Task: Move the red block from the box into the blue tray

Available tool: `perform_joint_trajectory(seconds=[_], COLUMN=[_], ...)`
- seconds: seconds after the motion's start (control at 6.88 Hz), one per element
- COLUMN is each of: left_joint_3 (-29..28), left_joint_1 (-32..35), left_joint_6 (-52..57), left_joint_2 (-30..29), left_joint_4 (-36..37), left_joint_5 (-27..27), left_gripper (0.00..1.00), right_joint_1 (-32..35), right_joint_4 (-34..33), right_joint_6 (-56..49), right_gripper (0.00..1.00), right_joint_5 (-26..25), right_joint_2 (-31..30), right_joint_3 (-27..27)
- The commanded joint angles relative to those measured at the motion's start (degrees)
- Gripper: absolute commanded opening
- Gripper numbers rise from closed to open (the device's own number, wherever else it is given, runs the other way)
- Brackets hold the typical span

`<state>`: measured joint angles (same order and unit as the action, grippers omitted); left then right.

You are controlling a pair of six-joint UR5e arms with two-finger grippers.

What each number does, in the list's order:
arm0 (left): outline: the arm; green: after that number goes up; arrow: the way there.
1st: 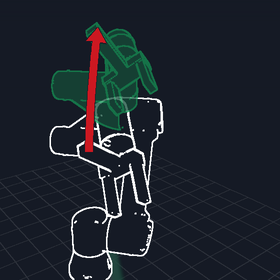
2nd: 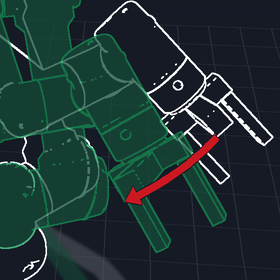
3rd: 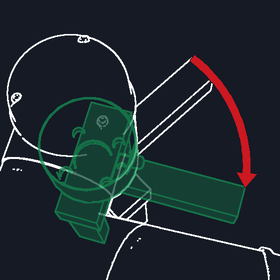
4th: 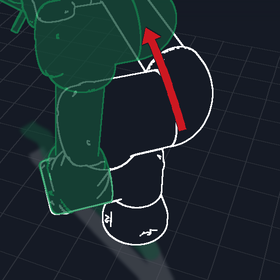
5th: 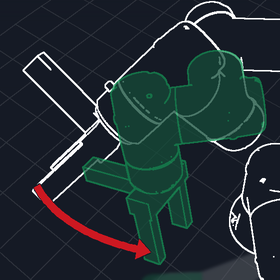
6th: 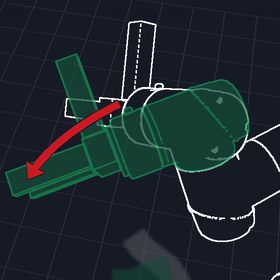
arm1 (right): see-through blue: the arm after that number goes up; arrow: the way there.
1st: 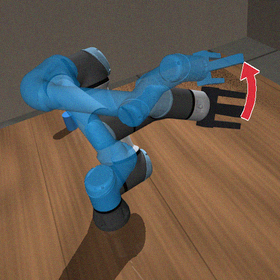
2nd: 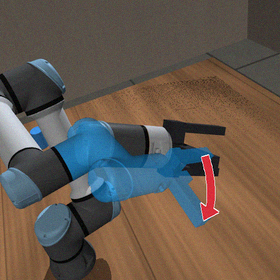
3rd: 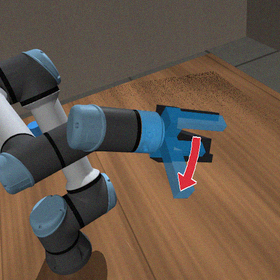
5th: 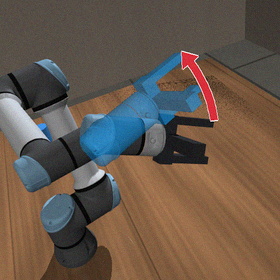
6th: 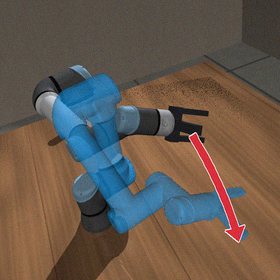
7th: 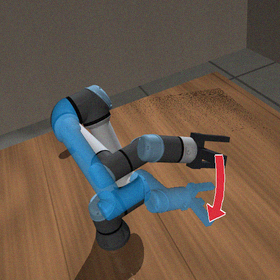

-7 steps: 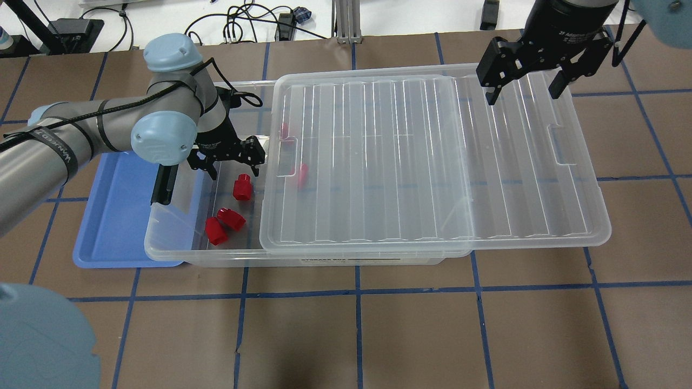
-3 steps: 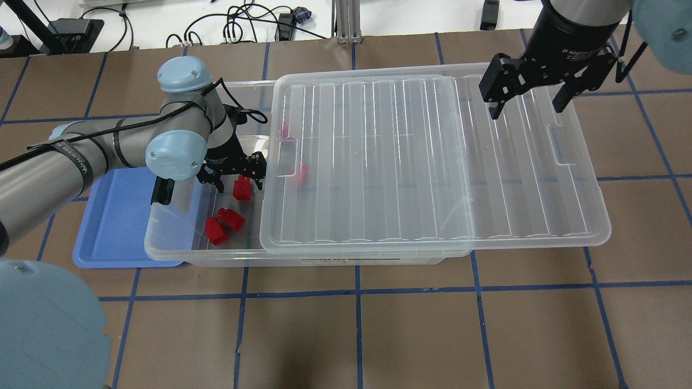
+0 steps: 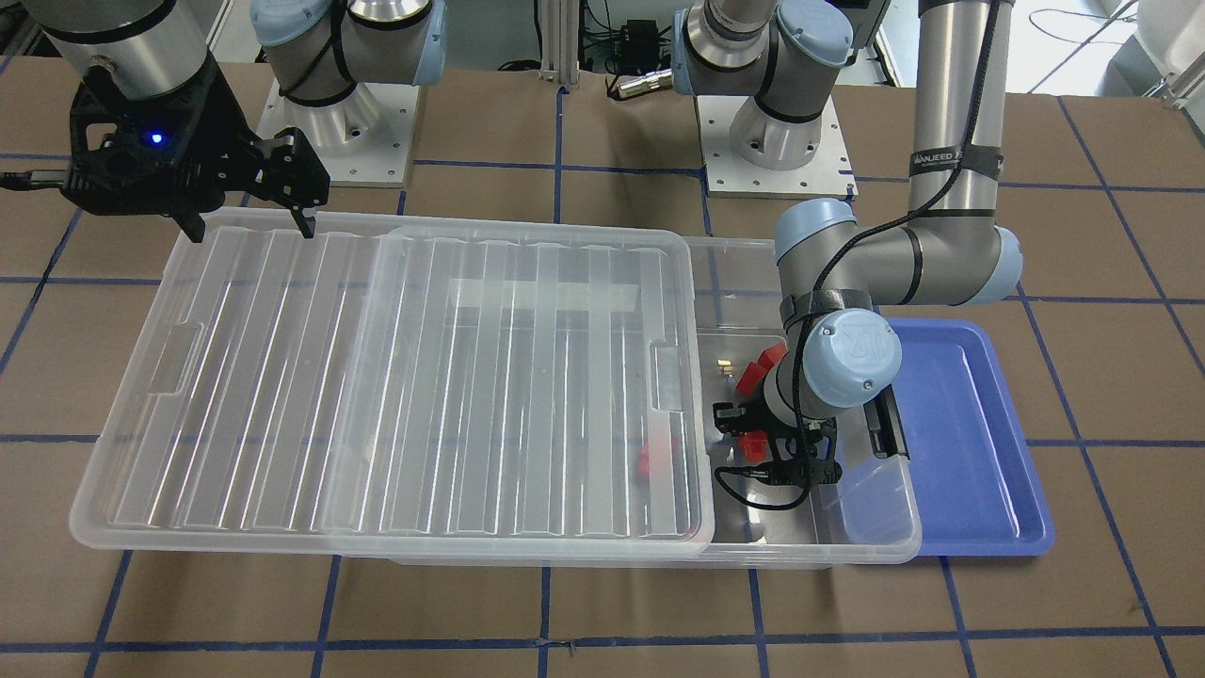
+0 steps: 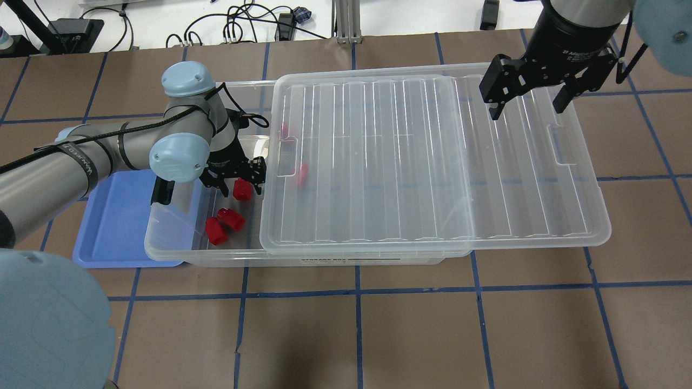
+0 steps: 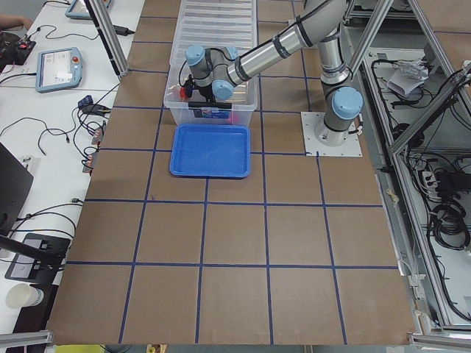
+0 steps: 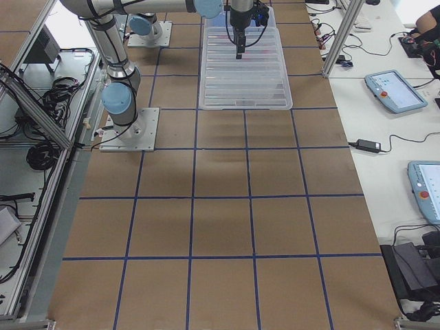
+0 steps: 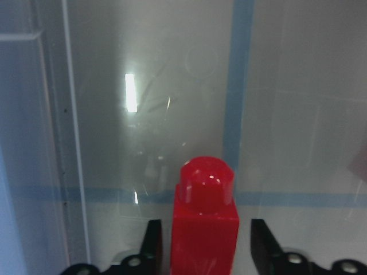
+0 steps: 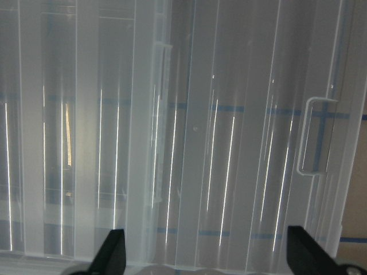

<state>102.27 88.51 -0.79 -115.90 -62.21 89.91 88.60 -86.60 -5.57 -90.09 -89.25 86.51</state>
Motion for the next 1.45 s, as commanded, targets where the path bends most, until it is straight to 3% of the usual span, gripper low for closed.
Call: perform_joint_trajectory(seconds=[0.0, 0.44, 0.58, 0.87, 1.02, 1.16, 1.31], left_joint_3=[-1.97, -13.55, -16.37, -19.90, -19.91, -19.48, -18.69], left_joint_1=[-0.09, 0.44, 0.26, -6.54, -10.59, -15.16, -19.82], left_joint_6=[-0.35, -2.97, -3.08, -1.77, -0.20, 7.13, 16.60], left_joint_2=[1.63, 4.00, 5.67, 7.87, 9.53, 9.90, 9.12], left_joint_4=[-1.85, -19.02, -23.18, -28.82, -29.19, -29.20, -28.68], left_joint_5=[0.00, -0.87, -4.45, -7.73, -3.82, -2.39, -2.20], left_gripper=[0.15, 0.15, 0.15, 0.15, 0.15, 0.15, 0.15], right_joint_1=[-0.09, -0.79, -1.06, -10.05, -15.25, -20.87, -23.79], right_joint_4=[0.20, 0.20, -0.06, 2.47, 2.66, -0.30, -3.37], right_joint_6=[-0.14, -0.75, -1.02, -7.48, -13.35, -27.51, -30.09], right_gripper=[1.00, 1.00, 1.00, 1.00, 1.00, 1.00, 1.00], right_joint_5=[0.00, 0.00, 0.00, -1.40, -1.58, -1.67, -2.10], right_joint_2=[0.04, 0.13, 0.21, 0.83, 2.05, 2.76, 3.55], right_joint_3=[0.06, 0.06, -0.11, -2.39, -2.84, -1.54, 0.30])
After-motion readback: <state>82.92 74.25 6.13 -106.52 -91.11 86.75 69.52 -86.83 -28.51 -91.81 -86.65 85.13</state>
